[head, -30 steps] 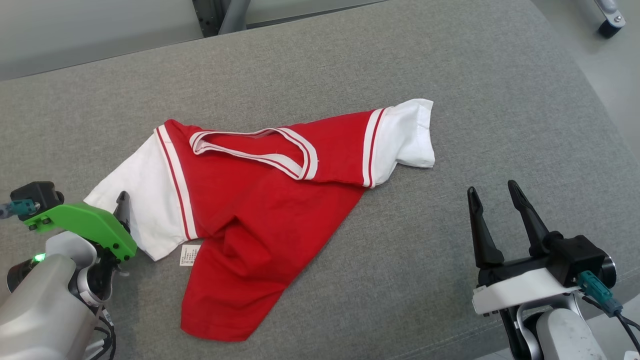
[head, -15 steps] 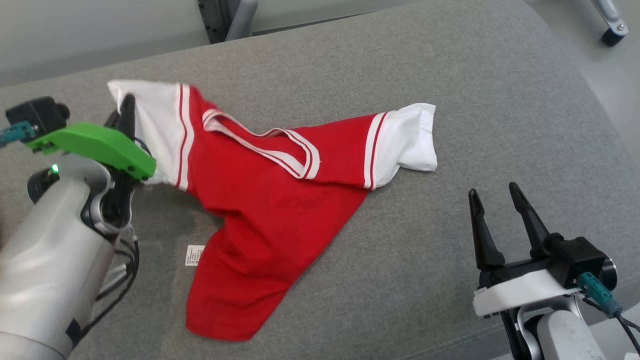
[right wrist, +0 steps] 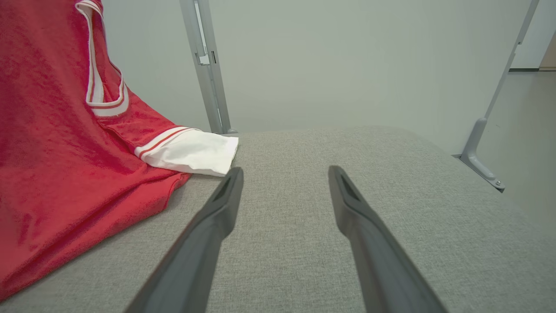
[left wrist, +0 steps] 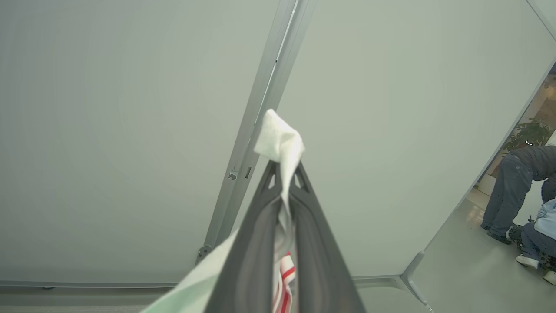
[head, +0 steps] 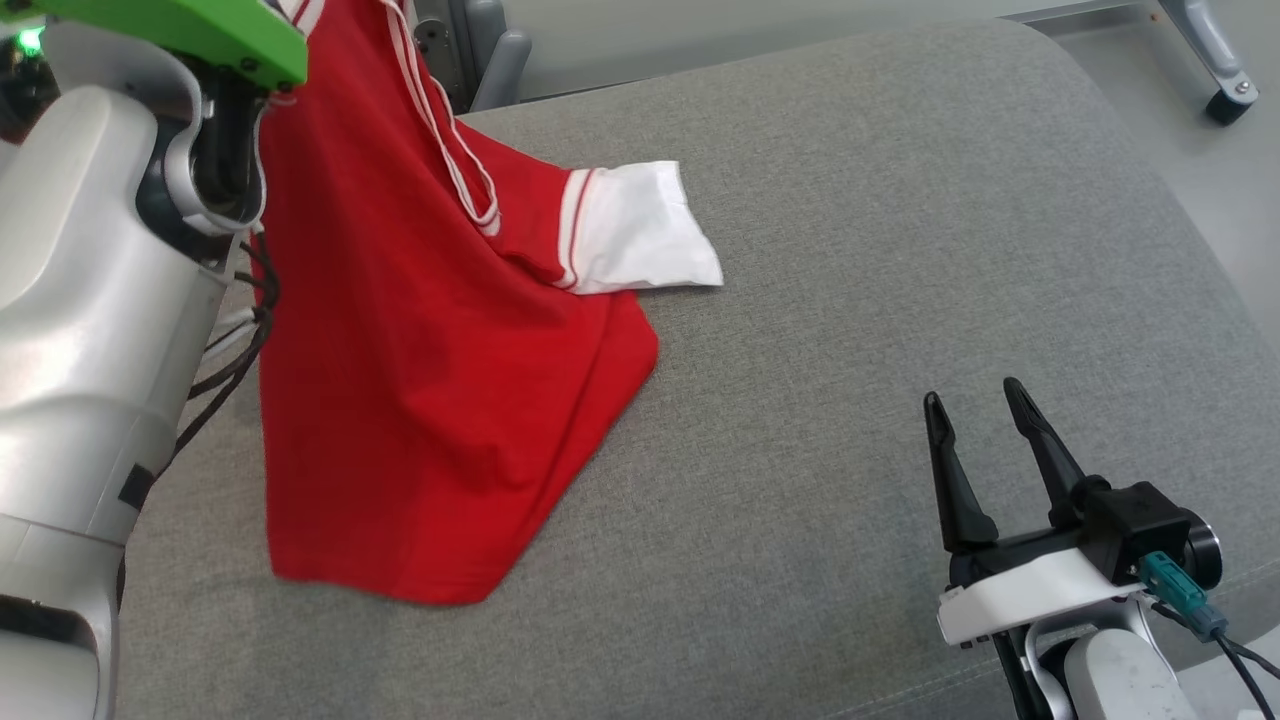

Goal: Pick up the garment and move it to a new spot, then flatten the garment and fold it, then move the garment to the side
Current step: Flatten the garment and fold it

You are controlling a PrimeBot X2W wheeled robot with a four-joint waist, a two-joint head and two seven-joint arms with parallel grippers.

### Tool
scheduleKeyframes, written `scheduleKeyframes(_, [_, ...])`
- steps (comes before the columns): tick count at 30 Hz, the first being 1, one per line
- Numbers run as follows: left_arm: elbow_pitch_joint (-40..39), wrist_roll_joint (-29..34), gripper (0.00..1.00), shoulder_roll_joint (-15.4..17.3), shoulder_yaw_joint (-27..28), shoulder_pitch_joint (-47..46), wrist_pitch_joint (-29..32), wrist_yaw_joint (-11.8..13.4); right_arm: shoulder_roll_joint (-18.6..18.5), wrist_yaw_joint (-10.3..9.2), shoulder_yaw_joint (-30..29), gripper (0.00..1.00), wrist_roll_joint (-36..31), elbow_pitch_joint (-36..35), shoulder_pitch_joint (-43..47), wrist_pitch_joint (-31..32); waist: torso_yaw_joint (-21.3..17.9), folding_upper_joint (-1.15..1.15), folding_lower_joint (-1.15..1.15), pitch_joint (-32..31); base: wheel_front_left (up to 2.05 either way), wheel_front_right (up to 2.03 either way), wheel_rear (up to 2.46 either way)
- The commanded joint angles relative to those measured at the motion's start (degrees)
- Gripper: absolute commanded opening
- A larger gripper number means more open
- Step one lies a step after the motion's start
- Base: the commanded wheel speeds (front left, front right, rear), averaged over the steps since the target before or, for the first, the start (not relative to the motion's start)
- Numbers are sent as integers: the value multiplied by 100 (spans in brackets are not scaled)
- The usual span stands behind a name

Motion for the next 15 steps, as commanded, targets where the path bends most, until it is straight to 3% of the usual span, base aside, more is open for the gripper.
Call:
scheduleKeyframes(1, [-74, 139, 0, -78, -38, -199, -60, 52, -15, -6, 11, 100, -64, 18, 43, 10, -42, 0, 0, -50, 0, 0, 0])
scheduleKeyframes(8, [-542, 340, 0, -689, -466, -130, -15, 137, -15, -6, 52, 100, 23, 30, 71, 10, -193, 0, 0, -107, 0, 0, 0])
scheduleKeyframes(15, [-1021, 512, 0, -1422, -1450, 719, 206, 138, -14, -6, 117, 100, 238, 10, -25, 10, -545, 0, 0, 23, 0, 0, 0])
